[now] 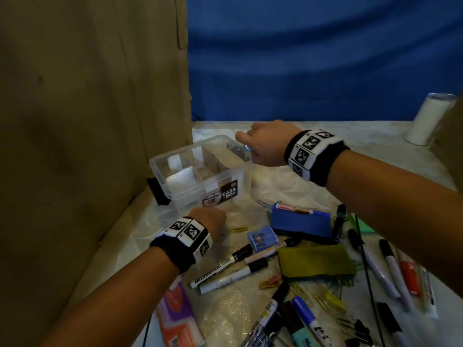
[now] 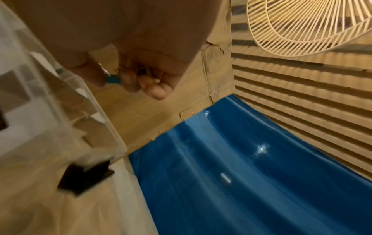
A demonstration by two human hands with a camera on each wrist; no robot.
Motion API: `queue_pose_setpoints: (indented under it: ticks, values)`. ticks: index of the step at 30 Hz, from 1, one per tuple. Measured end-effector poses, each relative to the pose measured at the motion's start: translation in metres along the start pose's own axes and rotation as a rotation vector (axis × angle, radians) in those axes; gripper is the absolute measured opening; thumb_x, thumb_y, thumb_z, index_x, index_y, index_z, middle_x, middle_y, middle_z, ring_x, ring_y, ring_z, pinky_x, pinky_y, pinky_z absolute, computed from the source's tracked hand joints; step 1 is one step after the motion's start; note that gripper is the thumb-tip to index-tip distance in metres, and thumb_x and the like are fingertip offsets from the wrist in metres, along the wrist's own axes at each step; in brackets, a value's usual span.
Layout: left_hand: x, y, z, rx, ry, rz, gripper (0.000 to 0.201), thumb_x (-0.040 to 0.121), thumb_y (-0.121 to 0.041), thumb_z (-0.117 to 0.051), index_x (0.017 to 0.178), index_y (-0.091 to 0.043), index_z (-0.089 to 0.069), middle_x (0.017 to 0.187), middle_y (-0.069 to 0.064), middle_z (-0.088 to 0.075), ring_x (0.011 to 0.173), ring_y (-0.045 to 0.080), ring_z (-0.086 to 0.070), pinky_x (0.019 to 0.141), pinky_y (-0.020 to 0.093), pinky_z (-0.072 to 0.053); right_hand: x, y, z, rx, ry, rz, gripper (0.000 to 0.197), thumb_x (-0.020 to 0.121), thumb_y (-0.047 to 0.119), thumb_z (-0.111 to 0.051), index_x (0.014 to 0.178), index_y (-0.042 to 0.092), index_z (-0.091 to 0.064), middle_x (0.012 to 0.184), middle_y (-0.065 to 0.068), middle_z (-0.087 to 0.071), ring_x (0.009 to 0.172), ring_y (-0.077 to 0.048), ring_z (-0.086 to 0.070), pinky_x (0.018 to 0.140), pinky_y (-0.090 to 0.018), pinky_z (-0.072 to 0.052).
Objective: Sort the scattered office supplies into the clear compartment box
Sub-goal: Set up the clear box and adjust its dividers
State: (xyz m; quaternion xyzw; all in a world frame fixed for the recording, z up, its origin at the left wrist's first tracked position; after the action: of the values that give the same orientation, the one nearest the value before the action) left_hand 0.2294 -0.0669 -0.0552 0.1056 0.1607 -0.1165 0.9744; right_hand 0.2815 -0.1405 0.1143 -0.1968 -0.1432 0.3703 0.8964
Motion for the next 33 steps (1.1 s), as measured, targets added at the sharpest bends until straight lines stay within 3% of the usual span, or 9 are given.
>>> queue_pose_setpoints:
  ticks: [3, 6, 13, 17, 19, 21, 24, 27, 33]
  values:
    - [-0.003, 0.001, 0.006, 0.003, -0.037, -0.035, 0.033, 0.086, -0.032, -0.062, 0.116, -0.018, -0.059, 0.119, 0.004, -0.063, 0.11, 0.024, -0.06, 0.091, 0.035, -0.049, 0.034, 0.028, 0.014, -0.013, -0.023, 0.069, 0.037, 0.092, 0.024, -0.041, 0.127, 0.015, -0.036, 0.11, -0.009, -0.063, 0.101, -0.029, -0.053, 0.057, -0.035, -0.034]
    - [-0.003, 0.0, 0.008, 0.089, -0.031, -0.064, 0.027, 0.089, -0.026, -0.06, 0.112, -0.011, -0.062, 0.119, 0.007, -0.064, 0.11, 0.026, -0.061, 0.089, 0.037, -0.048, 0.07, 0.056, 0.012, 0.056, 0.012, 0.087, 0.042, 0.092, 0.025, -0.041, 0.133, 0.017, -0.033, 0.114, -0.011, -0.061, 0.104, -0.03, -0.054, 0.062, -0.035, -0.036]
    - [-0.012, 0.002, 0.006, 0.068, -0.117, -0.156, 0.022, 0.093, -0.014, -0.05, 0.11, -0.007, -0.06, 0.113, 0.014, -0.064, 0.108, 0.033, -0.059, 0.085, 0.04, -0.047, 0.135, 0.089, -0.003, 0.382, 0.176, 0.003, 0.046, 0.095, 0.017, -0.049, 0.138, 0.011, -0.035, 0.131, -0.017, -0.053, 0.113, -0.033, -0.056, 0.076, -0.032, -0.04]
    - [-0.014, 0.004, 0.004, 0.018, -0.087, -0.221, 0.024, 0.094, -0.017, -0.048, 0.113, -0.004, -0.054, 0.114, 0.018, -0.06, 0.106, 0.034, -0.057, 0.086, 0.039, -0.044, 0.15, 0.098, -0.009, 0.539, 0.209, -0.033, 0.057, 0.091, 0.009, -0.056, 0.144, 0.01, -0.036, 0.143, -0.011, -0.045, 0.13, -0.028, -0.046, 0.095, -0.03, -0.04]
    - [-0.011, 0.006, 0.002, 0.028, -0.054, -0.223, 0.023, 0.092, -0.016, -0.051, 0.11, -0.004, -0.058, 0.113, 0.016, -0.062, 0.105, 0.032, -0.059, 0.086, 0.038, -0.045, 0.144, 0.092, -0.009, 0.613, 0.2, -0.058, 0.062, 0.091, 0.005, -0.053, 0.148, 0.014, -0.03, 0.148, -0.011, -0.039, 0.135, -0.028, -0.041, 0.103, -0.031, -0.037]
    - [-0.008, 0.009, 0.0, 0.054, -0.025, -0.224, 0.023, 0.09, -0.016, -0.055, 0.109, -0.006, -0.062, 0.114, 0.013, -0.063, 0.106, 0.029, -0.06, 0.089, 0.037, -0.047, 0.133, 0.081, -0.008, 0.635, 0.178, -0.073, 0.06, 0.093, 0.004, -0.048, 0.148, 0.018, -0.029, 0.151, -0.011, -0.036, 0.135, -0.028, -0.041, 0.103, -0.029, -0.036]
    - [-0.006, 0.014, -0.003, -0.005, -0.036, -0.239, 0.024, 0.087, -0.024, -0.061, 0.109, -0.016, -0.062, 0.116, 0.007, -0.063, 0.108, 0.026, -0.06, 0.088, 0.035, -0.047, 0.101, 0.058, -0.001, 0.668, 0.031, -0.115, 0.047, 0.093, 0.011, -0.048, 0.139, 0.019, -0.042, 0.144, -0.008, -0.041, 0.125, -0.026, -0.048, 0.095, -0.027, -0.037]
    - [-0.009, 0.019, -0.006, -0.13, -0.014, -0.227, 0.027, 0.085, -0.026, -0.062, 0.111, -0.022, -0.058, 0.117, 0.004, -0.059, 0.11, 0.025, -0.057, 0.081, 0.031, -0.042, 0.055, 0.036, -0.009, 0.703, -0.065, -0.187, 0.039, 0.092, 0.021, -0.049, 0.131, 0.018, -0.048, 0.137, -0.006, -0.046, 0.119, -0.025, -0.05, 0.099, -0.034, -0.042]
    - [-0.019, 0.01, -0.005, -0.133, -0.017, -0.241, 0.02, 0.087, -0.026, -0.059, 0.106, -0.018, -0.062, 0.112, 0.005, -0.061, 0.103, 0.024, -0.059, 0.078, 0.028, -0.04, -0.034, 0.013, -0.051, 0.751, -0.02, -0.398, 0.035, 0.092, 0.022, -0.054, 0.127, 0.019, -0.051, 0.13, -0.004, -0.049, 0.114, -0.023, -0.053, 0.096, -0.033, -0.043]
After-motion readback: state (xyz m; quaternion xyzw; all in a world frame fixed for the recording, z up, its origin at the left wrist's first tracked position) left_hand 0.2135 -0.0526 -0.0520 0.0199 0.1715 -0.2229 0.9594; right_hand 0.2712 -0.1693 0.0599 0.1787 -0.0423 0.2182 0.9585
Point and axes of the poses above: each hand's wrist, its own x-axis towards the middle knuckle, its own z-axis out of the back of the hand, y = z × x, the point moved 10 cm from there along x, towards the middle knuckle
